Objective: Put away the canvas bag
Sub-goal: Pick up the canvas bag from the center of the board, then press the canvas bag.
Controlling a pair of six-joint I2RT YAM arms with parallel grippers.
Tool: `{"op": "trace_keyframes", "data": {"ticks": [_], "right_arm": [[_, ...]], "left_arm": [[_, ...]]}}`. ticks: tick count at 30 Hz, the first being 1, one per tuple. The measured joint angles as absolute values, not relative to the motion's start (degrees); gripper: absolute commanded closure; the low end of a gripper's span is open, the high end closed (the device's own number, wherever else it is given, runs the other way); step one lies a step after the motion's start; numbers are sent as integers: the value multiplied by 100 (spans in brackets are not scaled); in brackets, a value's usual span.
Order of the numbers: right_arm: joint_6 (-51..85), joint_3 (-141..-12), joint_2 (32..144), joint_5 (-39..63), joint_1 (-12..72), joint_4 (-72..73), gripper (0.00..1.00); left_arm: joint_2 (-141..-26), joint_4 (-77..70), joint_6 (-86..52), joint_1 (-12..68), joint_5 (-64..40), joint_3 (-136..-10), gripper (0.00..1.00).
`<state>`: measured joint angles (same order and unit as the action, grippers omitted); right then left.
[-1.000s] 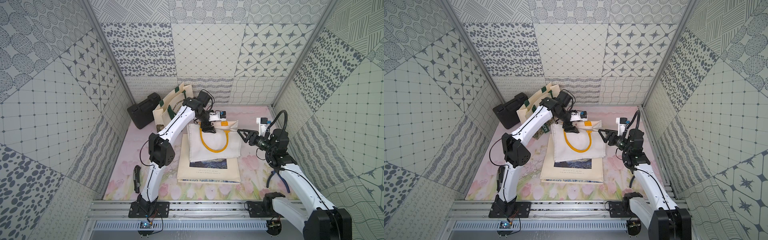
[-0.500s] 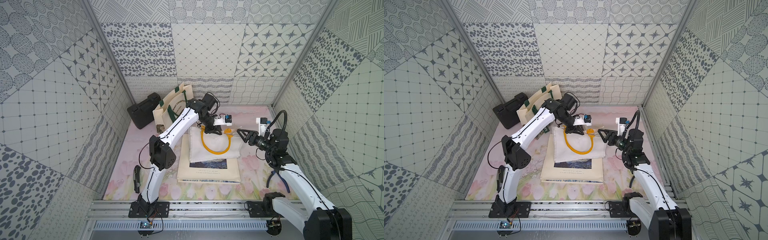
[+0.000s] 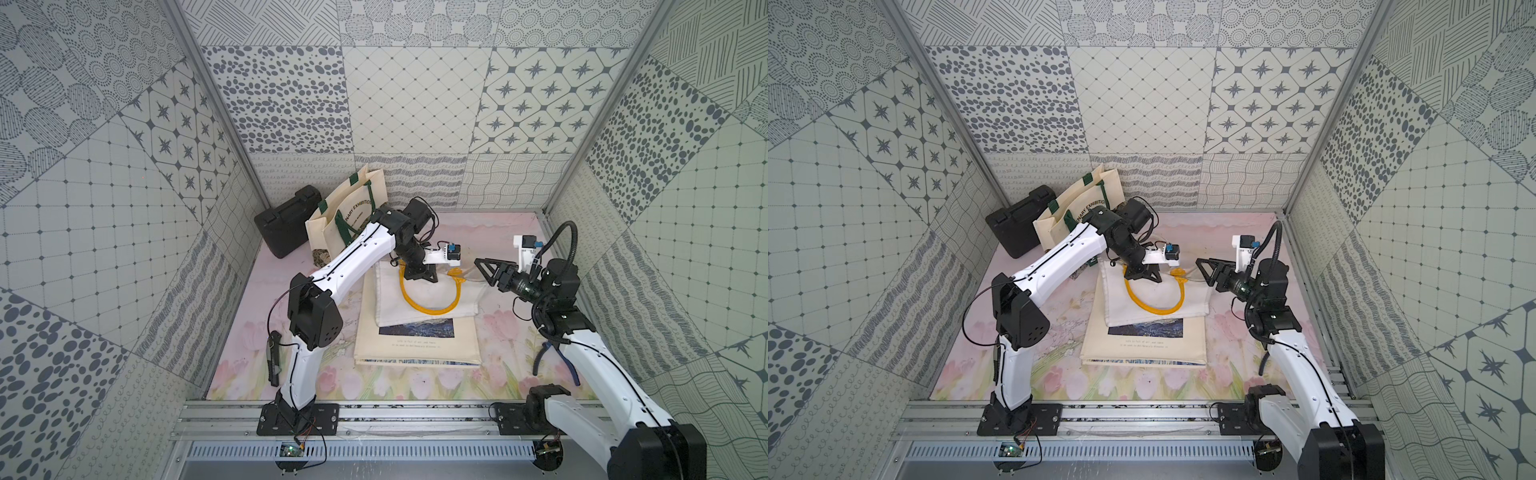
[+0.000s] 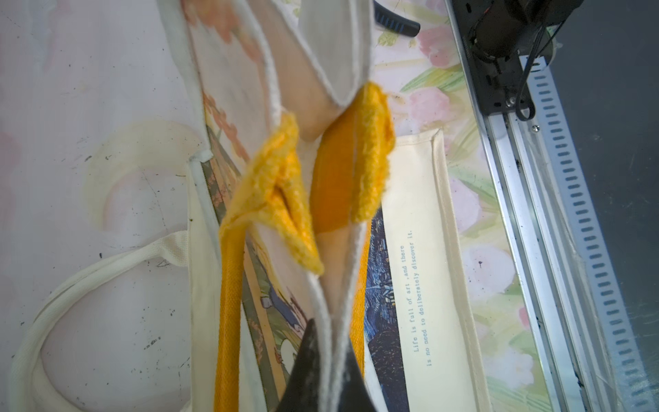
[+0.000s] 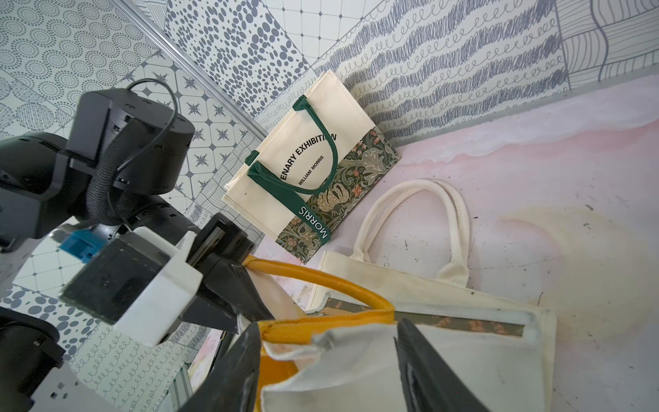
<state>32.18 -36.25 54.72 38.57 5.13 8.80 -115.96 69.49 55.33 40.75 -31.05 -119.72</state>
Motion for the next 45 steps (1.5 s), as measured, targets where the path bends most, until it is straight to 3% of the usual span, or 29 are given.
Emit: {"op": "trace_keyframes", "data": {"ticks": [6, 16, 29, 37, 45], "right_arm": [[3107, -4064, 5675, 4143, 408, 1131, 38], [3599, -4060, 6145, 5078, 386, 1940, 38], [3710, -3868, 6873, 5900, 1356, 2655, 38], [3457, -3444, 6346, 5927, 1455, 2261, 38], [2265, -3142, 5306, 5349, 1977, 1000, 32]], "left_arm": [[-10982, 7201, 6007, 4027, -3192, -11708, 100], [-11142, 7752, 7140, 3739, -3249, -11848, 100], [-11472, 7756, 8206, 3459, -3258, -12060, 100], [-11502, 7797, 8361, 3371, -3361, -12073, 100], [-11502, 7894, 8372, 3301, -3413, -12110, 100]]}}
